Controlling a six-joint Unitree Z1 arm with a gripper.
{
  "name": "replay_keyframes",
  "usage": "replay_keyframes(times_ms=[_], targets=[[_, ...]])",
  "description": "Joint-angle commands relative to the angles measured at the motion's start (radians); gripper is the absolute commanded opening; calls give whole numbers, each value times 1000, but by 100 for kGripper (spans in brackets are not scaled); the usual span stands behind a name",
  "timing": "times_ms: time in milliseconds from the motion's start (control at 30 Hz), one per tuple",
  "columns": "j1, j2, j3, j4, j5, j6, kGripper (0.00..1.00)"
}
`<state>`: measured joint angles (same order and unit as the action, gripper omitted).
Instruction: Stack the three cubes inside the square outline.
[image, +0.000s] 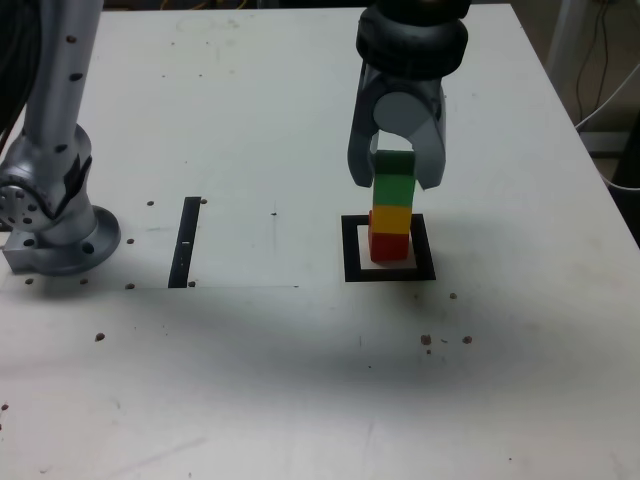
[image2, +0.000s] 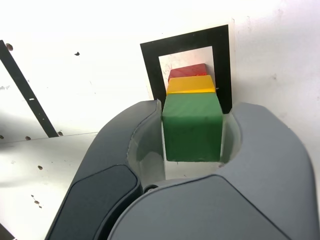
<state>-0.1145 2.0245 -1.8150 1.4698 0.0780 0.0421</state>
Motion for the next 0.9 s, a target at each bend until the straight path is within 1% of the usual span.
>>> replay_keyframes(times_ms=[0,167,300,467,633,733,867], targets=[[-1,-5,5,2,0,-1,98],[0,-36,16,8,9,-16,99],[-1,-88,34,11,16,-24,99],[-1,-205,91,15,22,-25,99],[0,-340,198,33,30,-22,99],[0,-404,307,39,16,-21,99],[-1,-446,468,18,-12,-21,99]])
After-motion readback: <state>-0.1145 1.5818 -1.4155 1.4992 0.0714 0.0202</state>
